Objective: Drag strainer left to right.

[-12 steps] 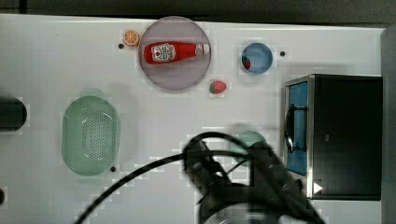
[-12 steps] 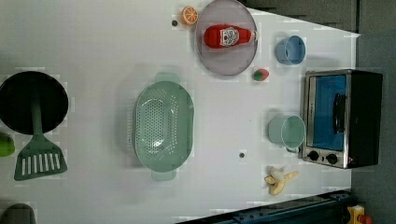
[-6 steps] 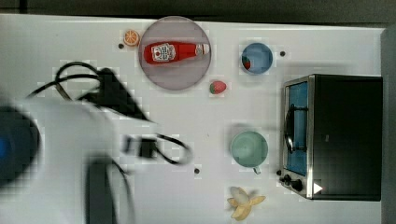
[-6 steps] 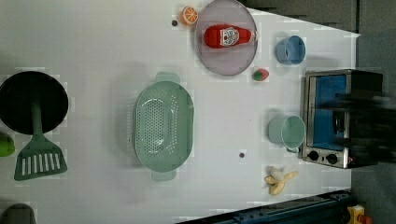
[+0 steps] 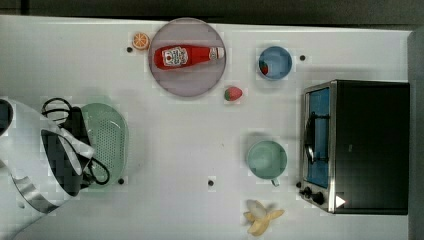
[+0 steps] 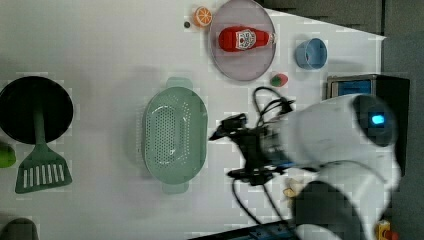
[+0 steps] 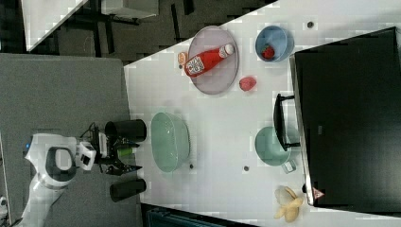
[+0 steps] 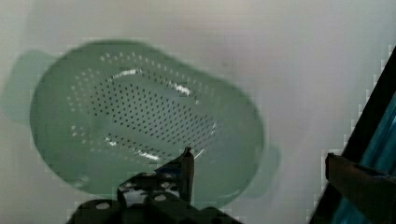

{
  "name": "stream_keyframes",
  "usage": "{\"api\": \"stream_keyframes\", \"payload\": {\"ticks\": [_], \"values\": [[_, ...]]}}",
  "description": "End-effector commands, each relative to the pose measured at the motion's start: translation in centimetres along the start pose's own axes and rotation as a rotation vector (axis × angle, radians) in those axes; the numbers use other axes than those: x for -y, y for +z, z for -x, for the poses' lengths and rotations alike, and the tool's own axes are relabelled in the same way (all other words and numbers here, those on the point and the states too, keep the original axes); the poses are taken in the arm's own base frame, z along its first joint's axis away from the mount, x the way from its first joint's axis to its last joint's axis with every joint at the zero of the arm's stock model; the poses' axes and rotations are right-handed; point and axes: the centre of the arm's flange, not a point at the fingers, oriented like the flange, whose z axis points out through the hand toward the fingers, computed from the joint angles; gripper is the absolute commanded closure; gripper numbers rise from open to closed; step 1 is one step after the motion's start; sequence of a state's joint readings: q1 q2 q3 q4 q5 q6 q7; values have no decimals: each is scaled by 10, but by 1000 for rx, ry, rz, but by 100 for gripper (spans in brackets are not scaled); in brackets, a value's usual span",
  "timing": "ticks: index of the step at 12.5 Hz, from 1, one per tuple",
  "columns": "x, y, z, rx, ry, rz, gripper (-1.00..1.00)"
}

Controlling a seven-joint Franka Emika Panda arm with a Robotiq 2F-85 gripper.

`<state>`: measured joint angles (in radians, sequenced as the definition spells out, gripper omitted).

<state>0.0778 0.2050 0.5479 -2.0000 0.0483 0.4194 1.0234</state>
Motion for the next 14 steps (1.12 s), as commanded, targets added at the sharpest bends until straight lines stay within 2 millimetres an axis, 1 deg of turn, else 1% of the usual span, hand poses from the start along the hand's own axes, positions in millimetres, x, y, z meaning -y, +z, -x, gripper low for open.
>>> {"api": "stream_keyframes", "payload": {"ticks": [1, 4, 6, 7, 10, 12, 14], "values": [[10, 11, -8, 27, 225, -92, -100], [20, 77, -17, 67, 219, -141, -100], [22, 113, -23, 104, 232, -167, -100], [24, 128, -28, 120, 242, -175, -100], [32, 161, -41, 137, 269, -187, -100], [33, 179, -56, 105, 278, -167, -100], [35, 185, -58, 106, 282, -188, -100]]}}
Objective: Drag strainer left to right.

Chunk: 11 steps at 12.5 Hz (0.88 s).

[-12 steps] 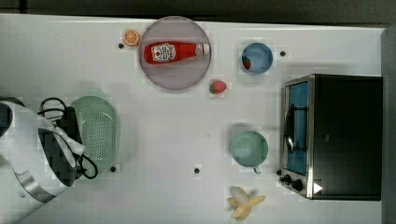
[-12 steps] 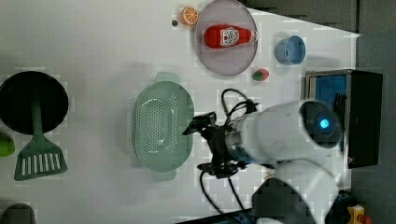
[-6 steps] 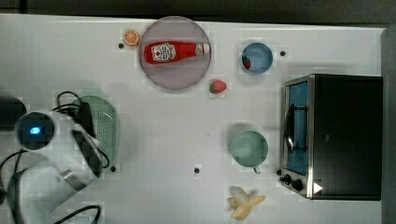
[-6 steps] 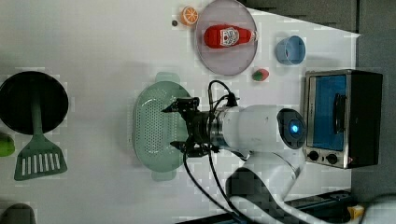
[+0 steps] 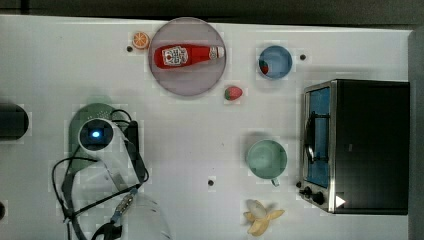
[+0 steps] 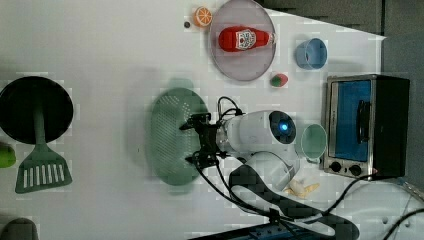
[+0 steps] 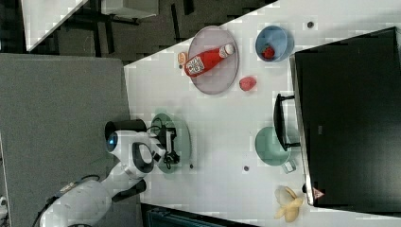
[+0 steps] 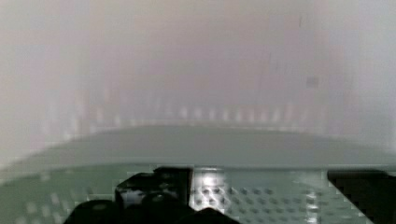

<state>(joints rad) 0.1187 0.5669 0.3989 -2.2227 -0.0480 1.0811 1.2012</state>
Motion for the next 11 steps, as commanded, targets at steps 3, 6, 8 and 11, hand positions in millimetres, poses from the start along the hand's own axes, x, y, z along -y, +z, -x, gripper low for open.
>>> {"api": "stream_keyframes", "payload": {"ticks": [3, 6, 8, 11], "values": [[15, -33, -10, 6, 74, -99, -100], [22, -37, -36, -11, 118, -108, -100], [21, -41, -55, -23, 127, -112, -100], [17, -48, -88, -42, 139, -111, -100]]}}
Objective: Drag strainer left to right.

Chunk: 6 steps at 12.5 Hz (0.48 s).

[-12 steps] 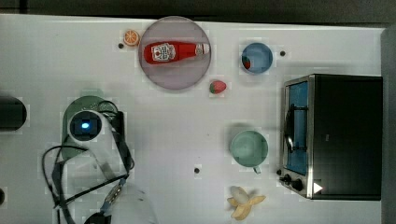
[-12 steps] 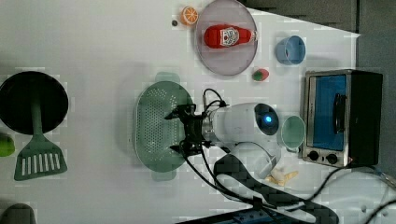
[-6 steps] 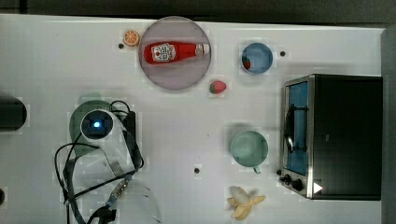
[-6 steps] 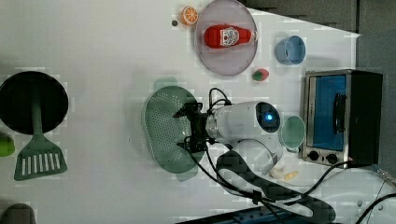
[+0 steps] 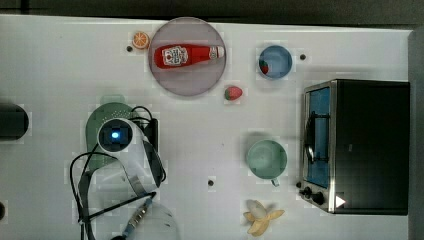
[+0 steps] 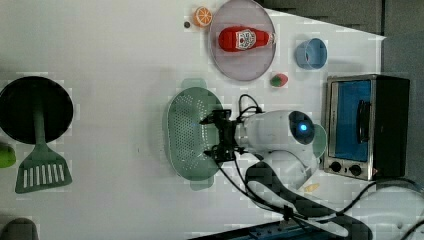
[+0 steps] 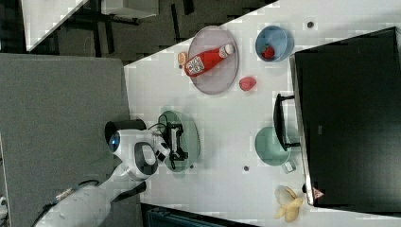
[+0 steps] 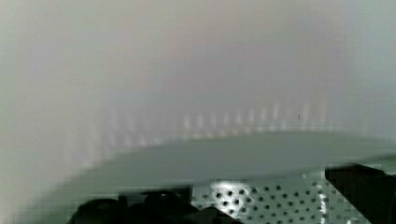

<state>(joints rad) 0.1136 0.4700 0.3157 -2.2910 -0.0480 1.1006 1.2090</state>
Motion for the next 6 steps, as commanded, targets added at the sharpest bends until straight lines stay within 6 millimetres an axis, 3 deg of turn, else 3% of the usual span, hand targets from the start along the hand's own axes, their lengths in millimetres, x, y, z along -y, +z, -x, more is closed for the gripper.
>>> {"api": "stream_keyframes", "payload": {"ticks": [1, 6], "values": [[15, -18, -52, -6, 58, -47, -100], [13, -25, -118, -45, 38, -45, -100]]}}
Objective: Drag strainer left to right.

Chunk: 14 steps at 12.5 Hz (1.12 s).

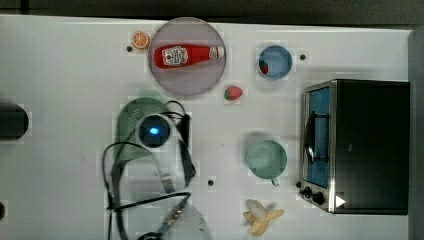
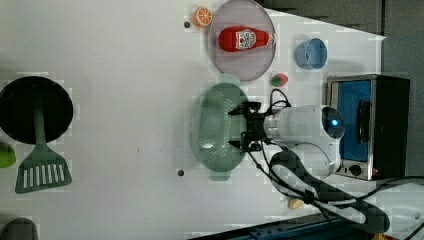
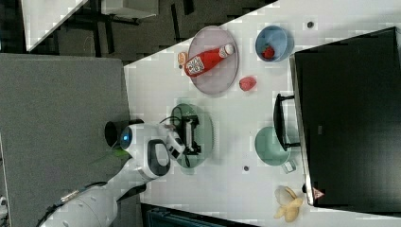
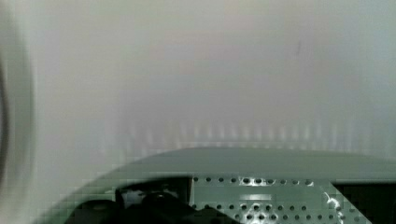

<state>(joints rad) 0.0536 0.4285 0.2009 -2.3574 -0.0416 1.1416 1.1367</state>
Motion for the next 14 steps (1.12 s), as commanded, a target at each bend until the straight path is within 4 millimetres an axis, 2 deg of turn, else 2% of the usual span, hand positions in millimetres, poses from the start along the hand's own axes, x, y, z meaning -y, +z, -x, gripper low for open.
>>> {"api": "stream_keyframes", "payload": {"ticks": [1, 11, 14], "values": [[6, -18, -38, -17, -52, -16, -100], [20, -20, -146, -81, -88, -15, -100], [20, -22, -170, -95, -60, -15, -100]]}}
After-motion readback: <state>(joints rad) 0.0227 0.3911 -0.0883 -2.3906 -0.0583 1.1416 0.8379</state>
